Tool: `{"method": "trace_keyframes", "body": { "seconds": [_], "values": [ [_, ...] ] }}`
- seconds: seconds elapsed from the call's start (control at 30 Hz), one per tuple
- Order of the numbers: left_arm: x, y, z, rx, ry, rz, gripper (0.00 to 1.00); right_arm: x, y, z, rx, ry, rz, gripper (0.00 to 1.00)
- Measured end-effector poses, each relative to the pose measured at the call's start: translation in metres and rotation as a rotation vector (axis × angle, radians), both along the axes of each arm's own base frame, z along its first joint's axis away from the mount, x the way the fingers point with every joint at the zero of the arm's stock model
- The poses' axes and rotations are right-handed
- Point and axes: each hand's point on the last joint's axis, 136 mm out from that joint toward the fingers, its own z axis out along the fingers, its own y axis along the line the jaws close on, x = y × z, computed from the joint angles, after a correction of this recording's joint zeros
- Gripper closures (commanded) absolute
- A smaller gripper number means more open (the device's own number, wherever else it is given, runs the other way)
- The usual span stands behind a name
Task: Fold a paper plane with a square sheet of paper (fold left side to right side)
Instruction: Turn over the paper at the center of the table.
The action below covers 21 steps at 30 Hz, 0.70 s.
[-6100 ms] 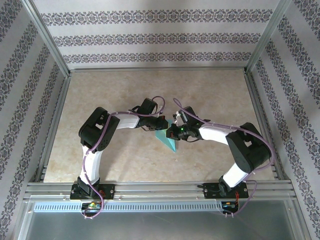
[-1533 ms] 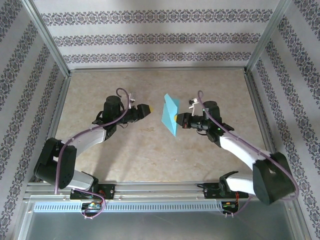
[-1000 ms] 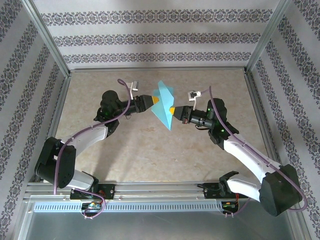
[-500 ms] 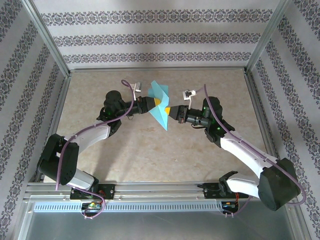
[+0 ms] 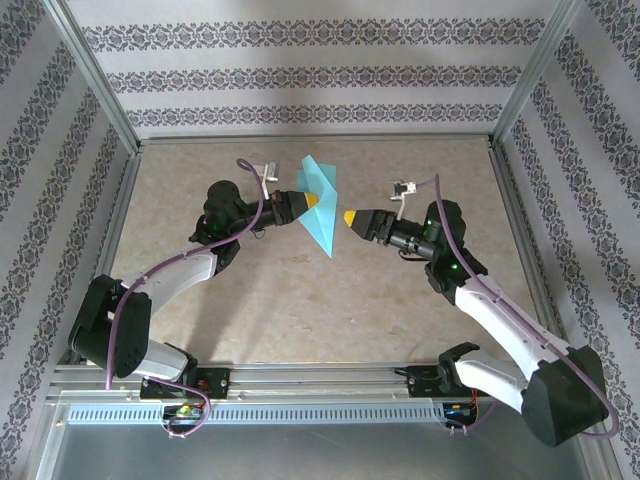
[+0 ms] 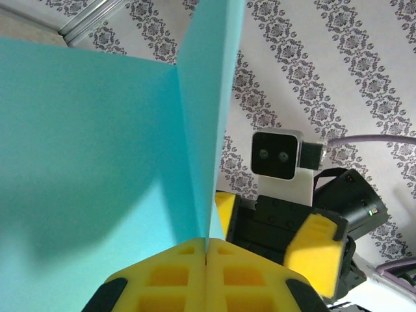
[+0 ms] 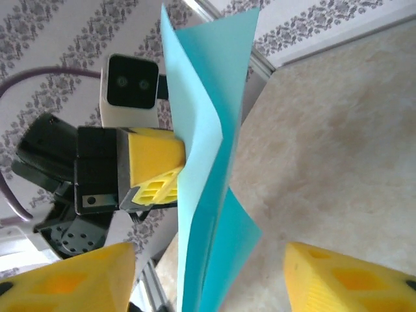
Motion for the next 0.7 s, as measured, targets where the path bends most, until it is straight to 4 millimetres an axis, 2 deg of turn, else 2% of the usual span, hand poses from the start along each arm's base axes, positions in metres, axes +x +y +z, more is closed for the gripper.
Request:
{"method": "trace_keyframes", "body": {
  "seconds": [0.13, 0.27, 0.37, 0.5, 0.7],
  "values": [
    [0.000, 0.000, 0.000, -0.001, -0.001, 0.002, 0.99, -0.006, 0.004, -0.014, 0.004, 0.054, 0.012, 0.09],
    [-0.003, -0.004, 0.001, -0.002, -0.003, -0.008, 0.99, -0.017, 0.019, -0.019, 0.006, 0.076, 0.064, 0.09],
    [-0.004, -0.006, 0.001, -0.003, -0.006, -0.012, 0.99, -0.022, 0.030, -0.022, 0.004, 0.084, 0.100, 0.15],
    [-0.004, -0.006, 0.002, -0.004, -0.006, -0.013, 0.99, -0.018, 0.041, -0.025, 0.006, 0.109, 0.117, 0.30],
    [-0.004, -0.006, 0.002, -0.004, -0.006, -0.013, 0.99, -0.009, 0.043, -0.012, 0.019, 0.083, 0.101, 0.48]
  ]
}}
